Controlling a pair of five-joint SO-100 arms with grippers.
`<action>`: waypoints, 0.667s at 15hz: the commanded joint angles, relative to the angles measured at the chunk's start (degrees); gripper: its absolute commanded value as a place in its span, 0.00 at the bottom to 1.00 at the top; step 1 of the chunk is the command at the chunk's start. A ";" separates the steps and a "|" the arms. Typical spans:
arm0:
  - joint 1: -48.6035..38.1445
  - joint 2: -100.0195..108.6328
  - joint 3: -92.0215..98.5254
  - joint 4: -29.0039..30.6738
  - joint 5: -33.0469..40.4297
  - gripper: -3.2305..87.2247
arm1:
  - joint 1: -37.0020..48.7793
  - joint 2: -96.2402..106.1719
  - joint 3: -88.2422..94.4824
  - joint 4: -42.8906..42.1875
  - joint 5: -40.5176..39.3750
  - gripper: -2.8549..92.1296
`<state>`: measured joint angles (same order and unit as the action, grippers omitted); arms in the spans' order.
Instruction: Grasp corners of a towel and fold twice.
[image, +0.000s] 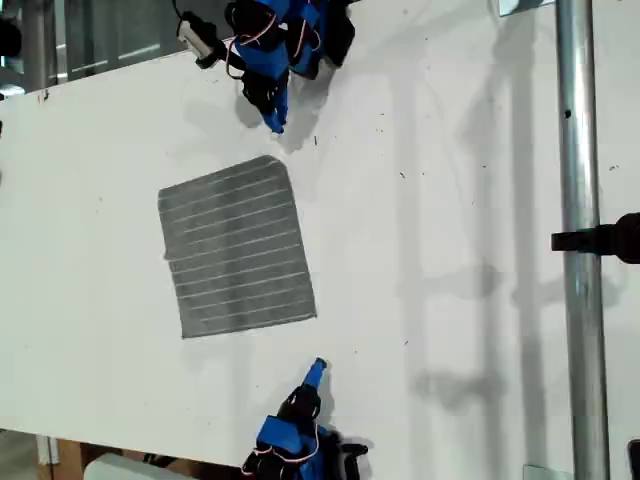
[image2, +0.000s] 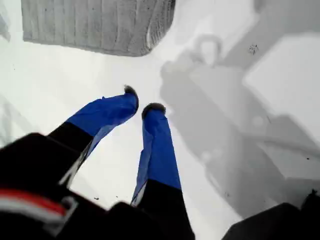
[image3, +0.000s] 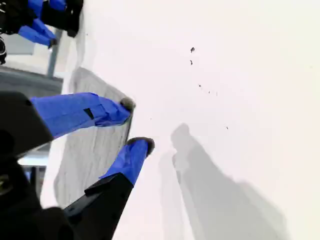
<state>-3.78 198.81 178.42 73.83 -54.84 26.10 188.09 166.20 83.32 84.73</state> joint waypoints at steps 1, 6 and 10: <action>-8.96 0.44 0.26 -2.64 -19.16 0.01 | -2.72 0.44 -1.32 0.44 -0.97 0.03; -8.79 0.44 0.26 -2.64 -19.16 0.01 | -3.60 0.18 -2.72 0.18 -2.37 0.03; -8.88 0.44 0.26 -2.64 -19.16 0.01 | 2.29 -30.41 -30.50 0.18 -20.04 0.03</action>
<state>-11.95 198.98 178.51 72.25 -73.30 26.10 172.27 149.77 84.20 71.81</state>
